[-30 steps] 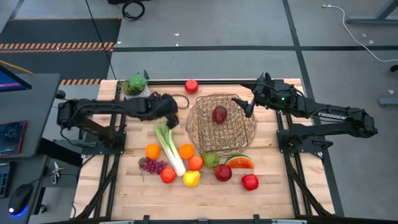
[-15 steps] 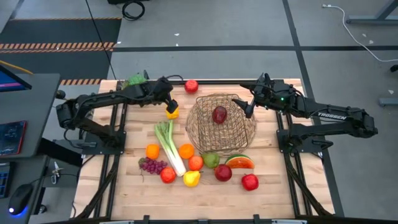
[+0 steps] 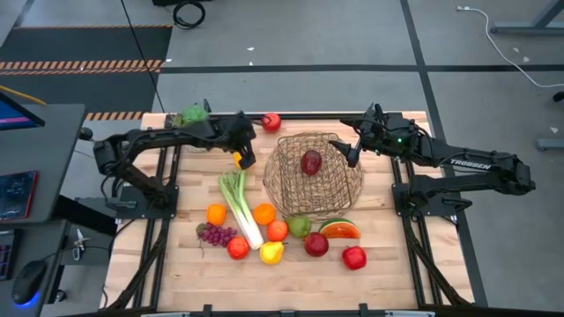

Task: Build produce basket
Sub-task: Put the yellow bell pepper into the brown wire basket

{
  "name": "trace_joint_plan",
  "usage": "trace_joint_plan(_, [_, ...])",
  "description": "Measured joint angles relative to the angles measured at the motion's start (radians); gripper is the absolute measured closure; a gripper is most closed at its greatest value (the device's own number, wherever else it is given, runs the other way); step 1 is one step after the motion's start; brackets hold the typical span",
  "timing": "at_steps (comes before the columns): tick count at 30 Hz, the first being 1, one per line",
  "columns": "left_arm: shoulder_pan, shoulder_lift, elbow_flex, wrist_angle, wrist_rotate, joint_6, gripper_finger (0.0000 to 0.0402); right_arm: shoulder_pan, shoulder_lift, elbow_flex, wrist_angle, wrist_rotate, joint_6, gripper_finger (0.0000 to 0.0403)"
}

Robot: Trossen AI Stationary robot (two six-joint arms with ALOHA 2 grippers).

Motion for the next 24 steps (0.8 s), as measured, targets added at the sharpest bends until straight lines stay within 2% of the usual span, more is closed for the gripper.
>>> trace_joint_plan(10, [-0.029,0.007,0.0,-0.018,0.016,0.341,0.0002,0.0,0.0,0.0,0.0,0.0,-0.003,0.0003])
trace_joint_plan(14, [-0.016,0.033,0.0,-0.021,0.098,0.312,0.0002,0.0,0.0,0.0,-0.004,0.0,-0.003,0.0003])
trace_joint_plan(24, [-0.005,0.14,0.0,-0.024,0.061,0.275,0.0002,0.0,0.036,-0.001,-0.003,0.0,0.0,0.0003])
